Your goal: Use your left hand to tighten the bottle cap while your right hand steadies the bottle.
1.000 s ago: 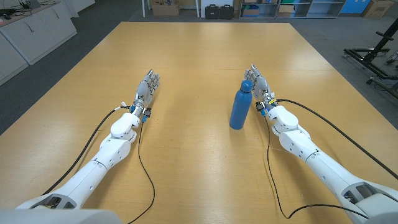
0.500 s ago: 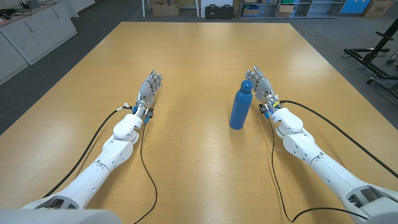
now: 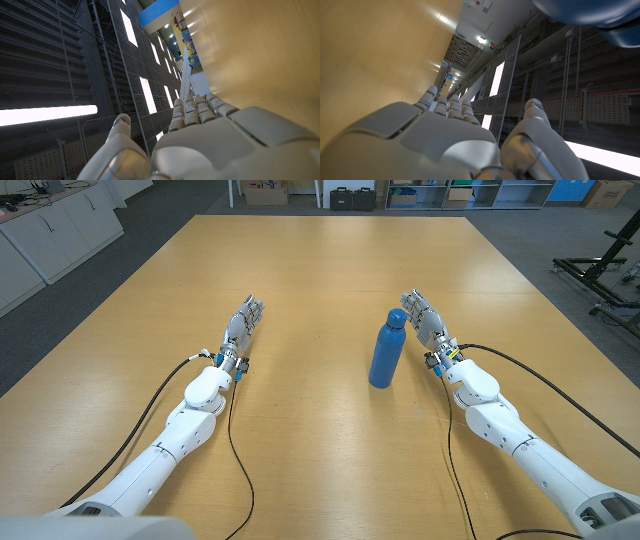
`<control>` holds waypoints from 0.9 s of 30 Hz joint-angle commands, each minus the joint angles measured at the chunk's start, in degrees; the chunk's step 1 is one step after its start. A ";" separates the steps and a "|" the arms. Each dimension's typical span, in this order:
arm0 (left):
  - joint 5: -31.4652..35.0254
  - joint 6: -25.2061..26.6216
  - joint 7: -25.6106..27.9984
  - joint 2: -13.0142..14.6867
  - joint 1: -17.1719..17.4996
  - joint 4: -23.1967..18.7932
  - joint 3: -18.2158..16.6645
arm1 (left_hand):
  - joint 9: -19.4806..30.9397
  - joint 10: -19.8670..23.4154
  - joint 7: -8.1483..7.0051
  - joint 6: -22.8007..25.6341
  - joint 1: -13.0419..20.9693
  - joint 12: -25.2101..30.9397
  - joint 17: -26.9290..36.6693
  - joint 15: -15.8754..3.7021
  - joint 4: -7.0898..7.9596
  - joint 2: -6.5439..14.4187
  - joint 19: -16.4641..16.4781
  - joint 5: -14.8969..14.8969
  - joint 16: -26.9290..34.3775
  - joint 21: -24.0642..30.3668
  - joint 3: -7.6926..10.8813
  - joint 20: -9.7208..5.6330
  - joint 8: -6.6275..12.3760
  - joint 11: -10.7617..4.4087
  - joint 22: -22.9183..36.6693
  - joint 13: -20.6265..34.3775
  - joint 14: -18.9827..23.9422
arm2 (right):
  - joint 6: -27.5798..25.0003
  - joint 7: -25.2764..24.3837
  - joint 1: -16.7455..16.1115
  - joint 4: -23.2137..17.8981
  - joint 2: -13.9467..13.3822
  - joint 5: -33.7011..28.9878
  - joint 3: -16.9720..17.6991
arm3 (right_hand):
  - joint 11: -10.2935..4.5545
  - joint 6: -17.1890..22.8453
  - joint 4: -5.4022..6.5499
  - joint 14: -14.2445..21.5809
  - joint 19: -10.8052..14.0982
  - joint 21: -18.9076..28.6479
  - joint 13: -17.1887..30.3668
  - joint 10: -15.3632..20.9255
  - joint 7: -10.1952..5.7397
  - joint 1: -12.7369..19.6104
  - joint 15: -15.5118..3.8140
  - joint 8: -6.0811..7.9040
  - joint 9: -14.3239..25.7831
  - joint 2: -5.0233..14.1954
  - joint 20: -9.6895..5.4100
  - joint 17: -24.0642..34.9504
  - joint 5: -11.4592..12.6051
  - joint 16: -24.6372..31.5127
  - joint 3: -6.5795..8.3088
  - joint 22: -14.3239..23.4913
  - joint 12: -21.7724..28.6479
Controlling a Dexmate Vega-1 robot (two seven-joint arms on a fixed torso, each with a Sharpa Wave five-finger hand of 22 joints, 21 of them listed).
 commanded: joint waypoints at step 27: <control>-1.65 -3.67 -1.92 -0.72 0.18 2.14 -0.47 | 0.30 2.32 -0.49 2.67 0.41 0.66 0.01 -0.50 -0.26 1.48 1.75 -0.21 0.25 0.34 0.64 -2.93 0.60 -0.22 0.29 0.32 2.32 | 4.87 -6.36 -14.81 -11.48 -5.91 -4.12 4.37 | 0.75 -7.33 -1.83 -3.12 -3.36 -0.51 0.29 -4.41 2.19 3.21 0.69 -0.60 0.42 -2.00 -4.42 -0.57 1.47 -0.01 -0.35 -0.04 -0.28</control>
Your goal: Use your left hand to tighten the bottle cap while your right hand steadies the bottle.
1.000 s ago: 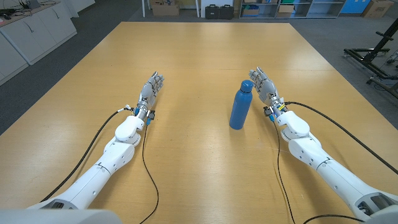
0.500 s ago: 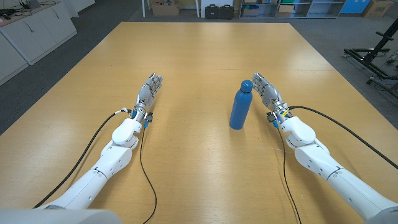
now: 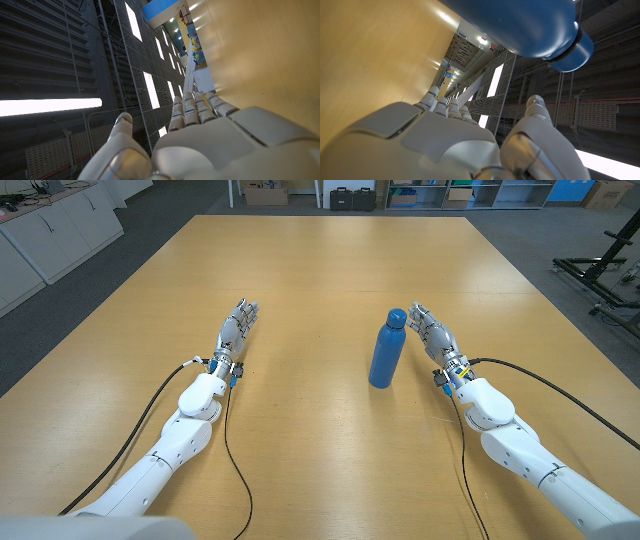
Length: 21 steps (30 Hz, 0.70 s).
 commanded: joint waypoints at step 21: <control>-0.26 -0.16 -0.73 -0.91 -1.33 1.22 0.71 | 0.32 0.85 -0.73 0.95 0.03 0.21 0.01 -0.03 -0.12 0.67 0.67 -0.31 0.07 0.21 0.44 -2.60 0.29 0.12 0.29 0.33 0.91 | 3.84 -6.03 -11.18 -7.43 -2.56 -6.18 3.46 | 0.96 0.02 -0.64 -2.51 -2.71 -0.70 0.26 -0.21 3.16 1.69 0.37 0.98 0.27 -1.19 -0.30 0.00 1.19 0.32 -0.21 0.14 0.28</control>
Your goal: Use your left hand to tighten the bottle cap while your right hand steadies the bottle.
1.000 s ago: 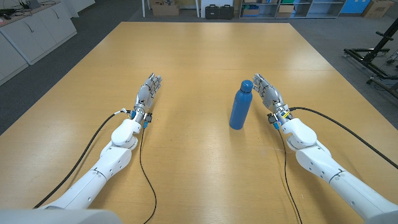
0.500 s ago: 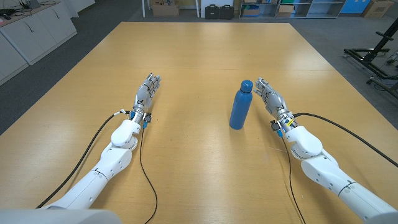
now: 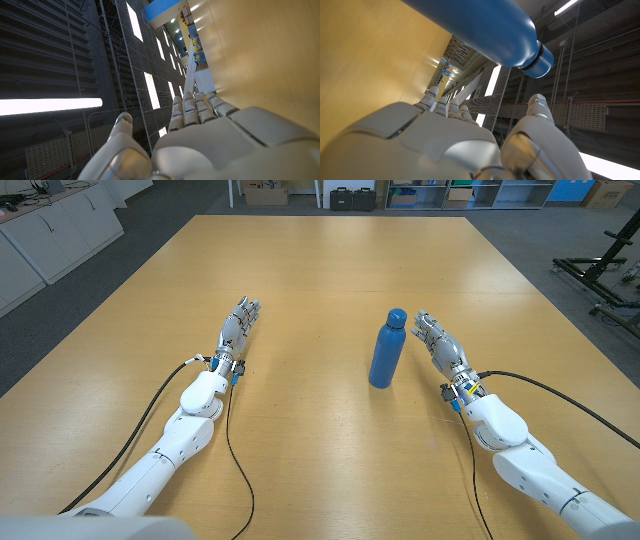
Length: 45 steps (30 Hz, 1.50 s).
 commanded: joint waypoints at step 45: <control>1.36 1.42 1.31 -0.82 -0.98 -0.71 1.24 | 0.36 1.11 -0.08 1.21 -0.18 0.01 0.02 -0.03 -0.30 0.78 0.88 -0.18 -0.18 0.02 0.45 -2.62 0.19 -0.18 0.30 0.35 0.86 | -11.60 -15.51 -7.49 -9.02 -3.47 -27.77 1.39 | -0.17 -4.48 -1.38 -5.60 -4.20 -2.55 0.37 -4.94 2.62 6.70 0.39 0.45 0.48 -2.38 -1.00 -0.51 4.65 -0.07 -0.20 0.15 -0.05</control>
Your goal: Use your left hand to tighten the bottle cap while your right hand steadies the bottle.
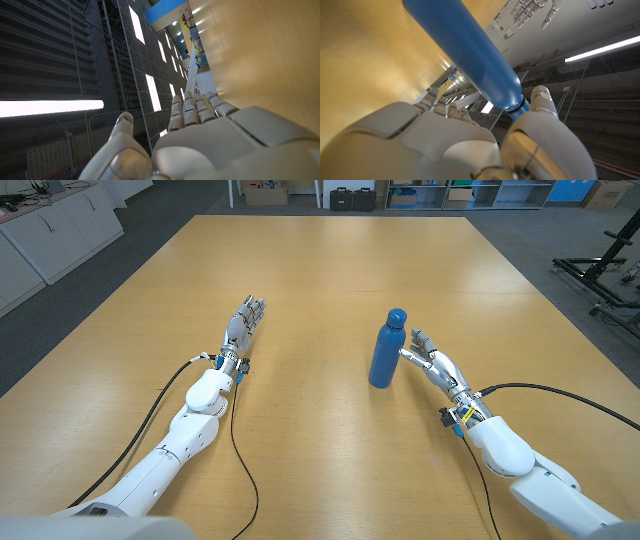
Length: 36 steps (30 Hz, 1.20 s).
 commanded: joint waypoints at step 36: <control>1.91 2.69 4.16 1.10 1.23 -4.32 -0.18 | 0.10 1.00 -0.13 0.99 0.31 -0.13 0.02 0.05 -0.24 0.93 0.60 -0.27 -0.37 -0.10 0.37 -2.54 0.03 0.05 0.31 0.08 0.78 | -9.14 -3.36 9.31 4.01 0.27 -11.27 -8.99 | -0.01 -3.10 0.36 -6.07 -3.75 -0.54 0.15 -1.23 2.79 2.39 0.21 0.51 0.26 -0.80 -0.57 -0.08 2.33 0.82 -0.59 0.23 0.76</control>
